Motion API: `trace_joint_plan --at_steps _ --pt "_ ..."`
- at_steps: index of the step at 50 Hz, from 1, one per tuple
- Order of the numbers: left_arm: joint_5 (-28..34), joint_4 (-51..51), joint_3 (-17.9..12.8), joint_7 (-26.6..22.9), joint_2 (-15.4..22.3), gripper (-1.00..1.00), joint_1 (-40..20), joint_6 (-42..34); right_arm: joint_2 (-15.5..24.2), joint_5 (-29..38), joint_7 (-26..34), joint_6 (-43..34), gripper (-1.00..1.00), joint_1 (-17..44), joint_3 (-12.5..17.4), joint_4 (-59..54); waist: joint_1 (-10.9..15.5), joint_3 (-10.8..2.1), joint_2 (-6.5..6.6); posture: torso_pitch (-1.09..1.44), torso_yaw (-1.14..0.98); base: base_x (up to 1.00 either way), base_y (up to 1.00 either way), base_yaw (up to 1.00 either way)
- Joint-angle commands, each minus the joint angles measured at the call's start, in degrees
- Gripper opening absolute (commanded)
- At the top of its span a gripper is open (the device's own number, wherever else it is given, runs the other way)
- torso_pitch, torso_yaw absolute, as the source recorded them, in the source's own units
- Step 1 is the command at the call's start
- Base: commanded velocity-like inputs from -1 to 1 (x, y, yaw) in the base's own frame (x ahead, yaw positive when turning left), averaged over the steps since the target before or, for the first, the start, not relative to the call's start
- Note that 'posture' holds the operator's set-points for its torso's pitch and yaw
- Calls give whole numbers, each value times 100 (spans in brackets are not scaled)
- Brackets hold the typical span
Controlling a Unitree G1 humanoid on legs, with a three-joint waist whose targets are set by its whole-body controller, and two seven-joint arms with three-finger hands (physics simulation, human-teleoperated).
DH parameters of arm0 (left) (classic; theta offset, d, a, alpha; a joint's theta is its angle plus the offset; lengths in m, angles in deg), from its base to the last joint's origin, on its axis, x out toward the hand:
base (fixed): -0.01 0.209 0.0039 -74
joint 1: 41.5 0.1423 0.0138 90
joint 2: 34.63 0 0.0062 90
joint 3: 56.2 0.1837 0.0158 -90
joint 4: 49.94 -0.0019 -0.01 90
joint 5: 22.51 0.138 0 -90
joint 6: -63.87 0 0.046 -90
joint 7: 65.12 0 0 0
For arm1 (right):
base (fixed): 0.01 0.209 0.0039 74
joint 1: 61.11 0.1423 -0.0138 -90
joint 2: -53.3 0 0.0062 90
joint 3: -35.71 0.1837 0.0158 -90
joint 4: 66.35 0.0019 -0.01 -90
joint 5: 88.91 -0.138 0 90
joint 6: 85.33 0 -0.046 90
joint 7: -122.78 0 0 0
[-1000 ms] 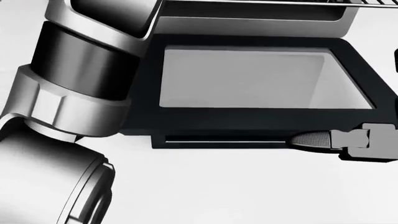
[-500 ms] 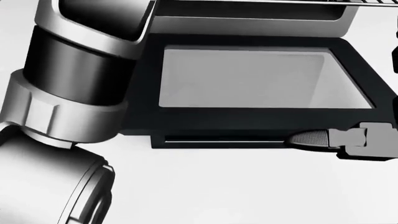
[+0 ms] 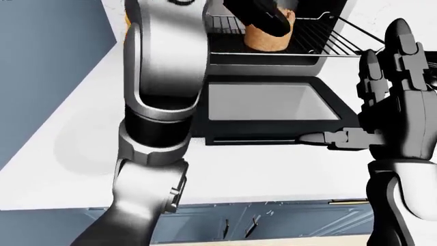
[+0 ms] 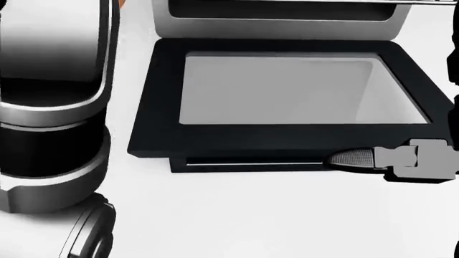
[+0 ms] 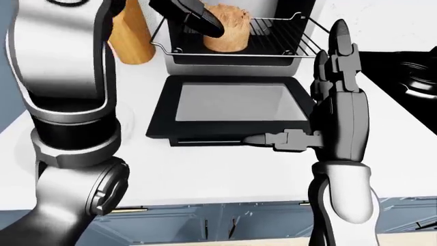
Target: Place the scone on the top rack of the toaster oven.
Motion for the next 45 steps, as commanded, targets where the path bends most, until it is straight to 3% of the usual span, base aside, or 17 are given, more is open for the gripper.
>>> trace_joint_plan --at_steps 1,8,28,37,45 --pt "63 253 -113 44 158 70 -75 -15 53 29 -21 123 100 109 34 149 6 -135 -23 0 0 0 0 0" --pt "43 801 -249 -23 540 69 320 -342 45 75 -34 58 100 187 -38 146 -6 -137 8 0 0 0 0 0" --pt "-369 1662 -502 274 1023 73 1257 -749 76 139 3 -90 100 324 -84 150 -12 -160 62 0 0 0 0 0" --pt "-622 2823 -662 250 1250 80 2270 -1283 63 175 23 -146 100 333 -116 197 -26 -158 110 0 0 0 0 0" --pt "-854 3661 -917 420 1463 100 3256 -1573 44 199 28 -174 100 370 -150 201 -34 -181 140 0 0 0 0 0"
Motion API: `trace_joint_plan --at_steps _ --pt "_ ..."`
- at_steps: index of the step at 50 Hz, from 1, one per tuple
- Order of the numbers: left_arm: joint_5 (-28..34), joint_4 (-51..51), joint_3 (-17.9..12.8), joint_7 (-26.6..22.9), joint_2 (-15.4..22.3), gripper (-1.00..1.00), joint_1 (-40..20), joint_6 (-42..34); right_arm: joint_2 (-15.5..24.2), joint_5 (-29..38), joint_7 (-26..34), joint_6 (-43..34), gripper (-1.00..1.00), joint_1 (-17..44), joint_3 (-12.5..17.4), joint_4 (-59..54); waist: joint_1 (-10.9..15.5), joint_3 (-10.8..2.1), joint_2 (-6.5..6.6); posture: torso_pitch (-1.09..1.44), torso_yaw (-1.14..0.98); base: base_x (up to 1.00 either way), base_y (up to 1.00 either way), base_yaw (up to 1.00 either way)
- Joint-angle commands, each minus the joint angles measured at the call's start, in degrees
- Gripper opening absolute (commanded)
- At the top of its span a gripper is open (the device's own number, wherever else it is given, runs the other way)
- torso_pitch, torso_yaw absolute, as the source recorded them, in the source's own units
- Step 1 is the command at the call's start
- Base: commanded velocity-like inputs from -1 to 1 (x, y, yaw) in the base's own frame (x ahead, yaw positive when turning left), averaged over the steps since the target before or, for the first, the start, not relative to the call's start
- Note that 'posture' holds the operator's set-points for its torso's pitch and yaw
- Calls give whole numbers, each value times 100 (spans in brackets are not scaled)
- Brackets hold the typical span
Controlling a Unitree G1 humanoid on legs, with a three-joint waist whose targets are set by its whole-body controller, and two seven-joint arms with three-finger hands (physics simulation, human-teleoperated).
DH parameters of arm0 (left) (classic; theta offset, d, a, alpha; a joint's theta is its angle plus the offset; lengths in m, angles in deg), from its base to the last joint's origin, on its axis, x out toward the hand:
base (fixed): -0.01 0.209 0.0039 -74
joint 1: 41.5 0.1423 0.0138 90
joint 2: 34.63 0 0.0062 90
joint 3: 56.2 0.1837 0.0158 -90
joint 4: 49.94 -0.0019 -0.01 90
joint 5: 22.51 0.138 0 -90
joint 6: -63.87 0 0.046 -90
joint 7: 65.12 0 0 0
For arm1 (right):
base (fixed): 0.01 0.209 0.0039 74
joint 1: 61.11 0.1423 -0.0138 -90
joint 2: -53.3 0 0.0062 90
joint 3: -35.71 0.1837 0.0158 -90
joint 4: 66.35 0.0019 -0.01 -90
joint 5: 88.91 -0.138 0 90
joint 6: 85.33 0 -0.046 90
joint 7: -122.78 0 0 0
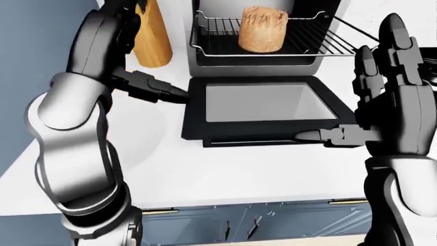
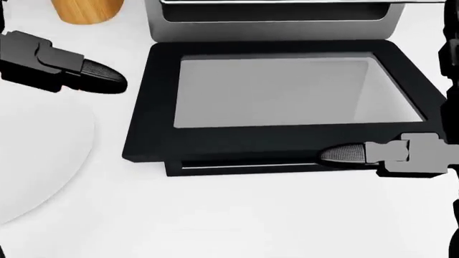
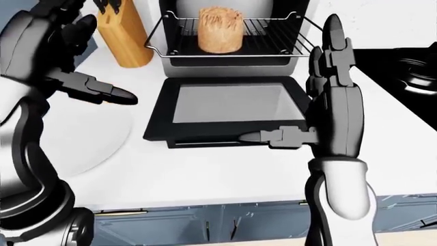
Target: Place the scone on the top rack of the toaster oven.
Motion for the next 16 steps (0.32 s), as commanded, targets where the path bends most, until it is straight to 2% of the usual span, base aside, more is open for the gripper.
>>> trace_joint_plan --at_steps 1,11,16 --pt "-68 257 -76 116 75 100 -2 44 41 30 -25 144 100 132 15 120 3 -138 10 0 0 0 0 0" --pt "-386 1019 -412 257 271 100 1021 -95 4 70 -15 198 100 131 -30 51 7 -157 43 0 0 0 0 0" --pt "-680 1438 -786 424 312 100 1444 -214 -16 94 -9 232 100 108 -49 36 -1 -165 62 0 0 0 0 0"
